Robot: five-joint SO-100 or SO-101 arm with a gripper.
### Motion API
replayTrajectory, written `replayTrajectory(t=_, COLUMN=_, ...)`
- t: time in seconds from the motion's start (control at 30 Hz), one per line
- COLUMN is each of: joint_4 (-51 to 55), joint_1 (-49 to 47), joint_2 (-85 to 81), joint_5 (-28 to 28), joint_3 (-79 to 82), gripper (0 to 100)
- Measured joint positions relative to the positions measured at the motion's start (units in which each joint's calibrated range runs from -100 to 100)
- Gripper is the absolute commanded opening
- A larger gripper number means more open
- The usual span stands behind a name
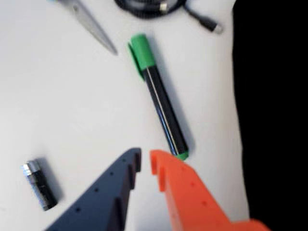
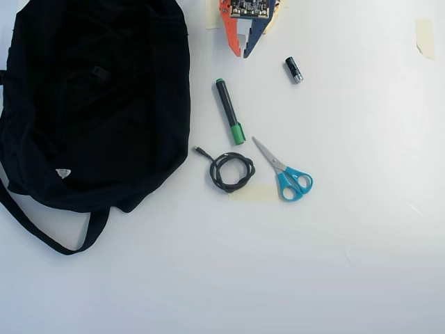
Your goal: Put the bike light into the black bag
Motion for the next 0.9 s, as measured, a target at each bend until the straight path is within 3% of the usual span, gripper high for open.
replayTrajectory(t=0.3, joint_4=-11.1, joint_1=-5.5, joint_2=-24.1, joint_5=0.0, joint_3=30.6, gripper=2)
replayTrajectory(t=0.67, joint_4=-11.2, joint_1=-7.6, joint_2=-42.3, joint_5=0.1, joint_3=50.4, gripper=2)
replayTrajectory(t=0.9, joint_4=-12.3, joint_1=-7.6, joint_2=-44.1, joint_5=-0.2, joint_3=57.5, gripper=2)
